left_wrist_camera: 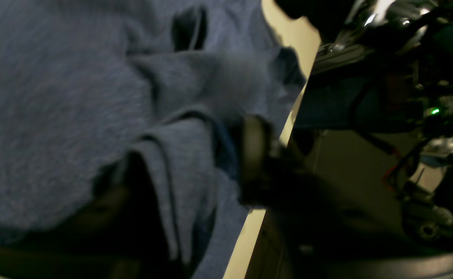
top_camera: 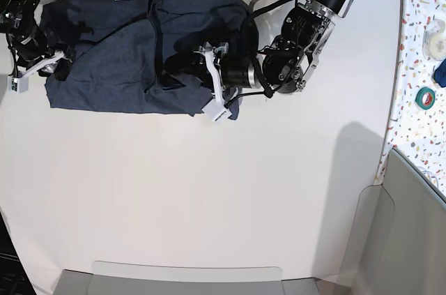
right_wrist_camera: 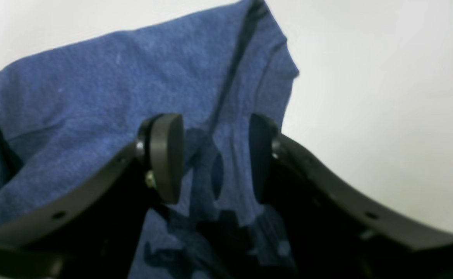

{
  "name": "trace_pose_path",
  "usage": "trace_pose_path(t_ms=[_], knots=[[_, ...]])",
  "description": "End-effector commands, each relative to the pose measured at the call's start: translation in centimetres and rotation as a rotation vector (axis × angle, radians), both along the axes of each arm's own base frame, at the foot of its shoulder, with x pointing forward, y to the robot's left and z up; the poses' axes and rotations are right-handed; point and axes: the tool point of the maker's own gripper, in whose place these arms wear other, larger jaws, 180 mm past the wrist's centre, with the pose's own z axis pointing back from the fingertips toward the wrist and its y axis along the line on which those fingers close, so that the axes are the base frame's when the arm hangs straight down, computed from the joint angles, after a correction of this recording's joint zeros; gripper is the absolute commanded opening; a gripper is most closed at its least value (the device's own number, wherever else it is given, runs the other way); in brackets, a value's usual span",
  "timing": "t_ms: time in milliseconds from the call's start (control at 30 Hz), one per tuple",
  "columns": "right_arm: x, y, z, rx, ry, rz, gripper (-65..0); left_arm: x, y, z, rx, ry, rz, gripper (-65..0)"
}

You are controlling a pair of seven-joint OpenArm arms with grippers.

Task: Layout the t-shirt on the table in an organized manner, then fold the t-shirt properly
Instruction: 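Fold the strip end with the left gripper toward the right gripper, then carry the folded end with the left gripper over the shirt body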

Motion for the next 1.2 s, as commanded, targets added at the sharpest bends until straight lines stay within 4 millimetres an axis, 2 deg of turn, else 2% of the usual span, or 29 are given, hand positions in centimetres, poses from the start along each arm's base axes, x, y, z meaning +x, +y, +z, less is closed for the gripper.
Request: trace_pose_path(t_ms=[0,67,233,333,433,533,600,833,900,1033,1167], knots=[[0.7,-0.3,1.3,-0.019,-0.047,0.008,-37.8,0.7,-1.1,2.1,-0.067,-0.035,0.005,-37.1],[0.7,-0.3,1.3,-0.019,-0.047,0.008,-37.8,0.5,-1.6,2.4,-0.078,-0.034,-0.004,-32.1],[0.7,-0.3,1.3,-0.019,-0.045,0.008,-37.8,0.6,-2.3,3.3,-0.104,-0.044,-0.007,-33.6],[0.6,-0.4,1.2,-0.018,-0.044,0.007,-37.8,0.5,-2.3,4.8,-0.16,-0.044,-0.006,-33.6],[0.6,-0.4,1.2,-0.018,-0.044,0.007,-37.7,1.9,-1.0,6.9,-0.255,-0.026,0.056,-33.6],[0.6,-0.4,1.2,-0.018,-0.044,0.007,-37.7,3.9,1.1,9.0,-0.366,-0.002,0.14,-33.6],[0.6,-0.4,1.2,-0.018,-0.044,0.007,-37.7,4.6,2.8,9.3,-0.39,0.006,0.174,-33.6],[0.6,-0.4,1.2,-0.018,-0.044,0.007,-37.7,5.1,6.0,7.5,-0.285,-0.012,0.197,-33.7],[0.6,-0.4,1.2,-0.019,-0.045,0.007,-37.7,4.7,7.5,6.2,-0.237,0.001,0.209,-34.5],[0.6,-0.3,1.2,-0.019,-0.044,0.009,-37.6,2.7,9.8,3.8,-0.134,0.019,0.21,-37.3],[0.6,-0.3,1.2,-0.019,-0.044,0.009,-37.5,-0.5,10.5,2.3,0.002,-0.04,0.169,-37.4]])
